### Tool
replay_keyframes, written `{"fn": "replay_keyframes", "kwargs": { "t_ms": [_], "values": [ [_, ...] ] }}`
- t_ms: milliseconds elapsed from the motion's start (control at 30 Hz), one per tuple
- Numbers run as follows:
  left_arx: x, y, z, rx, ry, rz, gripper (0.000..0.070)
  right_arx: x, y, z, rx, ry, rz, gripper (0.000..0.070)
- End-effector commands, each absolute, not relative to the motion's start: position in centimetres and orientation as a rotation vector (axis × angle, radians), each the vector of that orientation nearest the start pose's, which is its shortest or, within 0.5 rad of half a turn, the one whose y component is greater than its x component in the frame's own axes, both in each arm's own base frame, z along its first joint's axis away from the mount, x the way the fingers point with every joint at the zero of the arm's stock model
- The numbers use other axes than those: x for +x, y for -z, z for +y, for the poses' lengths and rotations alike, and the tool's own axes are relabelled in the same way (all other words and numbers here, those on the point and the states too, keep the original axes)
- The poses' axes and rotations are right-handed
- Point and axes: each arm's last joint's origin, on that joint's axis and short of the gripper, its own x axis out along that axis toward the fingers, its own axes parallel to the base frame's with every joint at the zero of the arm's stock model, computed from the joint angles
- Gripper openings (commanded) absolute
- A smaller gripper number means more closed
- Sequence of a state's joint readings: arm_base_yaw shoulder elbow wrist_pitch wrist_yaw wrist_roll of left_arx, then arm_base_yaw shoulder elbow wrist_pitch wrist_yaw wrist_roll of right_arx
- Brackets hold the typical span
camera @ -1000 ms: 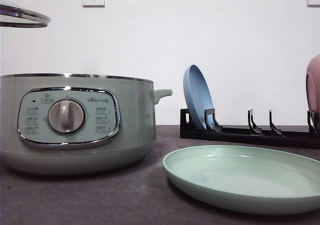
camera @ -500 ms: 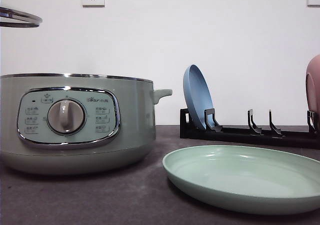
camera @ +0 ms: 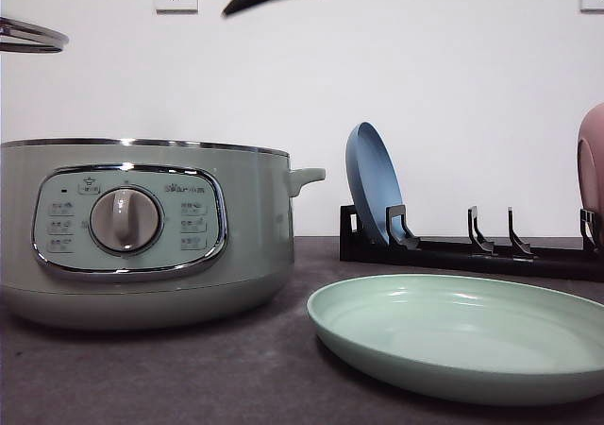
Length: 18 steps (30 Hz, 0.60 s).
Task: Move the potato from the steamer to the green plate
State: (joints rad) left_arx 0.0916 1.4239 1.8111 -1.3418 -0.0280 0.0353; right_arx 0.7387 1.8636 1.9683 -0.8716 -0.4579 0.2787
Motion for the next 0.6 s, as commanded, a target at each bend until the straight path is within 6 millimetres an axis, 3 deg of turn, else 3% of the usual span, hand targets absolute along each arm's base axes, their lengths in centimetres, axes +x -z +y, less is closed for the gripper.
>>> {"fn": "replay_keyframes", "kwargs": {
  "t_ms": [0,300,567],
  "values": [
    [23.7,-44.6,2.3,0.009,-0.099,0.884,0.0000,29.5,-36.9,29.7,0.126,-1.003,0.972,0.0550],
    [23.7,-44.6,2.4,0.010,-0.099,0.884,0.0000,32.0,-31.6,34.3,0.080,-0.914,1.067,0.0550],
    [23.7,-44.6,2.4,0.009,-0.101,0.881,0.0000,32.5,-28.5,35.9,0.011,-0.808,1.083,0.0554]
  ]
}}
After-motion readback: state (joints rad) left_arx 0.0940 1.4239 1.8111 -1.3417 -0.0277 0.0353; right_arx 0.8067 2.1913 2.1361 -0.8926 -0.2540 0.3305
